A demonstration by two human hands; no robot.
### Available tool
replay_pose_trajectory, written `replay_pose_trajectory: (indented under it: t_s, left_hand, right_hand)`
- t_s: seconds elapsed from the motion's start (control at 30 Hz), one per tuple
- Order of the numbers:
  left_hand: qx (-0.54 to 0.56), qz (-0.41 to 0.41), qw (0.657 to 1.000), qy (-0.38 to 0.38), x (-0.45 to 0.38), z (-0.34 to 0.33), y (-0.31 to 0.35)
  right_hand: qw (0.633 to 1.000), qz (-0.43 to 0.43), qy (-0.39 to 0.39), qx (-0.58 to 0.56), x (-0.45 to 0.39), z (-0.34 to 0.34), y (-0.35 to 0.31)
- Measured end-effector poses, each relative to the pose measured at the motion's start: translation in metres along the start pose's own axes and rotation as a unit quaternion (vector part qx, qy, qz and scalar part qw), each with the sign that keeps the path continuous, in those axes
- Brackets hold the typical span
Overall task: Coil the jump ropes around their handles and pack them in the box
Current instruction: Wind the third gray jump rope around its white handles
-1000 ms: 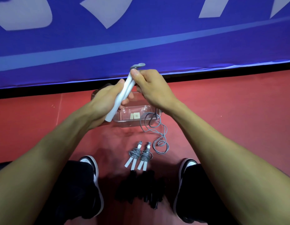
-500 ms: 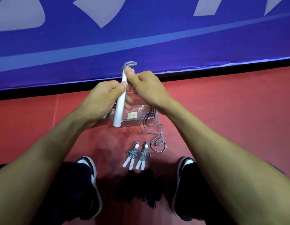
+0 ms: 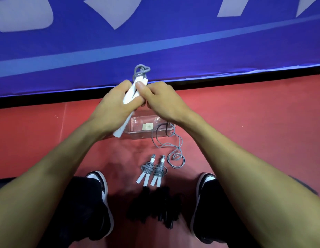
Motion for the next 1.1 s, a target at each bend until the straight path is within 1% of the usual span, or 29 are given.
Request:
replay_pose_trajectory:
  t_s: [0.07, 0.17, 0.3, 0.4, 0.43, 0.47, 0.5, 0.53, 0.57, 0.6, 0.63, 0.7, 0.73, 0.77, 0.83, 0.9, 1.0, 1.1]
  left_hand:
    - [-0.012, 0.004, 1.0, -0.007, 0.001, -0.001, 0.001]
    - [0.073, 0.023, 0.996, -0.053, 0.006, -0.009, 0.003]
    - [0.139, 0.021, 0.986, -0.093, 0.009, -0.012, 0.007]
    - [0.132, 0.01, 0.986, -0.097, 0.008, -0.013, 0.007]
    - [0.115, -0.001, 0.989, -0.095, 0.008, -0.014, 0.007]
    - [0.076, -0.017, 0.993, -0.083, 0.007, -0.014, 0.007]
    - [0.007, -0.037, 0.998, -0.059, 0.004, -0.011, 0.007]
    - [-0.079, -0.061, 0.994, -0.039, 0.002, -0.009, 0.007]
    - [-0.166, -0.08, 0.982, -0.028, 0.002, -0.01, 0.009]
    - [-0.224, -0.086, 0.97, -0.024, 0.003, -0.011, 0.009]
    - [-0.248, -0.079, 0.965, -0.019, 0.005, -0.009, 0.01]
    - [-0.249, -0.068, 0.966, 0.006, 0.004, -0.008, 0.007]
    - [-0.232, -0.062, 0.971, 0.012, 0.003, -0.008, 0.008]
    - [-0.201, -0.051, 0.978, 0.003, 0.003, -0.01, 0.008]
    - [-0.131, -0.032, 0.99, -0.039, 0.002, -0.013, 0.005]
    - [-0.039, -0.018, 0.996, -0.083, 0.002, -0.013, 0.001]
    - [0.11, 0.019, 0.982, -0.152, 0.007, -0.015, -0.004]
    - [0.187, 0.022, 0.968, -0.167, 0.009, -0.018, -0.001]
  right_hand:
    - [1.0, 0.008, 0.005, 0.001, -0.001, 0.001, -0.001]
    - [1.0, 0.009, 0.013, 0.002, -0.002, 0.003, -0.001]
    - [1.0, 0.003, 0.004, -0.001, -0.002, 0.0, 0.001]
    - [1.0, -0.005, 0.004, 0.024, -0.002, 0.0, 0.004]
    - [0.999, -0.009, 0.003, 0.033, -0.002, -0.001, 0.005]
    - [0.999, -0.012, 0.0, 0.04, -0.001, -0.003, 0.006]
    - [0.999, -0.017, -0.003, 0.046, 0.0, -0.004, 0.007]
    - [0.999, -0.024, -0.003, 0.048, 0.002, -0.005, 0.008]
    - [0.998, -0.031, 0.003, 0.047, 0.003, -0.005, 0.01]
    - [0.998, -0.041, 0.011, 0.044, 0.004, -0.003, 0.011]
    - [0.998, -0.051, 0.018, 0.039, 0.004, -0.002, 0.013]
    - [0.998, -0.063, 0.02, 0.011, 0.002, 0.0, 0.015]
    - [0.998, -0.063, 0.019, -0.009, 0.0, 0.001, 0.015]
    - [0.998, -0.062, 0.018, -0.028, -0.001, 0.002, 0.014]
    - [0.997, -0.053, 0.012, -0.048, -0.002, 0.002, 0.012]
    - [0.997, -0.043, -0.006, -0.056, -0.002, -0.002, 0.011]
    - [0.996, -0.035, -0.028, -0.077, -0.001, -0.007, 0.008]
    - [0.998, -0.008, -0.019, -0.061, -0.001, -0.005, 0.001]
Point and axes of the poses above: each hand's wrist, its own x-axis away from the middle knuckle, its own z-axis out of the back of the hand, y = z × x, the point moved 10 cm from there along -x, towards the middle knuckle, and after that the axes turned 14 degrees about -x, right-handed, at the moved point
